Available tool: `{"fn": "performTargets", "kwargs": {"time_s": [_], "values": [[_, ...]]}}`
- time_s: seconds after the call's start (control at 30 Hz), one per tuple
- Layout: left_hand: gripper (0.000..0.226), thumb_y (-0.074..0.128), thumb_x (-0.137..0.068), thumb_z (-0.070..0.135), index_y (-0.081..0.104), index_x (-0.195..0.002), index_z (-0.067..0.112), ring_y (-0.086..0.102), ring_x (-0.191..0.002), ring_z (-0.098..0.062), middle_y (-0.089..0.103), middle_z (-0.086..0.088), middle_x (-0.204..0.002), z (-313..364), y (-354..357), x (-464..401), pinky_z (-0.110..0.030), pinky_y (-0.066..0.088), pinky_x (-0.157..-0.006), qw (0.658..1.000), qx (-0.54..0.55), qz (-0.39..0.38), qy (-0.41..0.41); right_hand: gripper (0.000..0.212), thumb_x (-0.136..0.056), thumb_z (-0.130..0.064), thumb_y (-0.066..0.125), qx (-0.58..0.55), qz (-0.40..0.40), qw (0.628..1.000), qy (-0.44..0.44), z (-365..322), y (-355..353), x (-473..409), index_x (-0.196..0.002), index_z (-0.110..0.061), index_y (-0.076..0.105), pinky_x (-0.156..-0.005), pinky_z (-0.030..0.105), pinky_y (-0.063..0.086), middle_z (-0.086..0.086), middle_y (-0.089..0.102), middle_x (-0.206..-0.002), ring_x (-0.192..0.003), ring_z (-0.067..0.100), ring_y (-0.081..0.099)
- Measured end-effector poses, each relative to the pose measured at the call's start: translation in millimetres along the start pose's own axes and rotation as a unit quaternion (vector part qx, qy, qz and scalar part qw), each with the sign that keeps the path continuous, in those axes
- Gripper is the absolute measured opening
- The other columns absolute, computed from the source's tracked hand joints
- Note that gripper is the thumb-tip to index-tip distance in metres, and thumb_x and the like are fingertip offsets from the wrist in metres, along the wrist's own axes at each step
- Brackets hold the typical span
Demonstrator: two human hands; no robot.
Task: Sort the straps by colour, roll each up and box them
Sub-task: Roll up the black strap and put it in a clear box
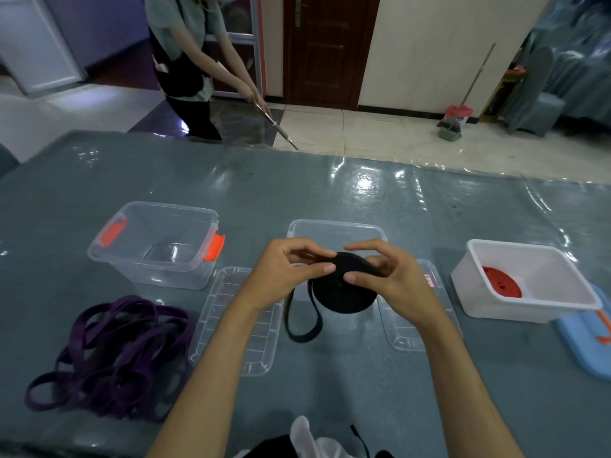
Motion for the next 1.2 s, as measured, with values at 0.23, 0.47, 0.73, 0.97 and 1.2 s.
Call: {"fn": "performTargets", "kwargs": {"time_s": [0.23, 0.47, 0.73, 0.97, 1.2], "values": [[0.024, 0.095, -0.076, 0.02, 0.082, -0.095, 0.028, 0.079, -0.095, -0.014, 0.082, -0.001, -0.098, -0.3, -2.5, -2.0, -0.019, 0.058, -0.085, 1.0, 0.019, 0.023, -0.003, 0.04, -0.082, -0.015, 0.09, 0.015, -0.003, 0.999, 0.039, 7.1, -5.6, 0.1, -0.11, -0.024, 0.063, -0.073, 0.038, 0.064, 0.007, 0.08, -0.098, -0.089, 0.028, 0.079], [0.028, 0.089, -0.084, 0.015, 0.083, -0.109, 0.027, 0.078, -0.106, -0.022, 0.081, -0.005, -0.111, -18.7, 3.5, 6.2, -0.025, 0.061, -0.086, 0.996, 0.065, -0.033, -0.057, 0.038, -0.081, -0.004, 0.088, 0.016, 0.002, 1.0, 0.001, 4.2, -12.6, 4.8, -0.113, -0.022, 0.078, -0.091, 0.037, 0.063, 0.005, 0.081, -0.107, -0.102, 0.023, 0.078], [0.015, 0.09, -0.083, 0.024, 0.08, -0.093, 0.031, 0.078, -0.092, -0.015, 0.081, 0.0, -0.096, -15.0, 8.4, 2.8, -0.019, 0.058, -0.082, 1.0, 0.016, 0.005, -0.014, 0.043, -0.079, -0.011, 0.091, -0.012, -0.034, 0.998, 0.056, 20.4, -7.0, 5.4, -0.115, -0.024, 0.07, -0.076, 0.036, 0.063, 0.013, 0.08, -0.097, -0.089, 0.033, 0.079], [0.025, 0.09, -0.084, 0.021, 0.082, -0.108, 0.025, 0.079, -0.099, -0.02, 0.081, -0.003, -0.107, -26.5, 2.8, 6.8, -0.026, 0.062, -0.074, 0.995, 0.075, -0.001, -0.059, 0.048, -0.074, -0.027, 0.094, -0.035, 0.013, 0.999, 0.039, 27.7, -13.2, 3.7, -0.113, -0.025, 0.068, -0.076, 0.044, 0.065, 0.01, 0.079, -0.104, -0.093, 0.031, 0.078], [0.029, 0.092, -0.082, 0.035, 0.081, -0.106, 0.024, 0.079, -0.101, -0.024, 0.081, -0.004, -0.109, -41.1, 6.4, 7.4, -0.028, 0.061, -0.084, 0.995, 0.075, 0.023, -0.069, 0.053, -0.065, -0.029, 0.1, -0.046, 0.014, 0.997, 0.06, 37.1, -14.9, 3.8, -0.111, -0.027, 0.073, -0.081, 0.044, 0.066, 0.01, 0.081, -0.104, -0.097, 0.03, 0.079]]}}
Point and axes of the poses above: each hand's wrist, its own x-axis away from the middle knuckle, its own y-axis out of the palm, z = x × y, the point moved 6 cm from there along -x, towards the middle knuckle
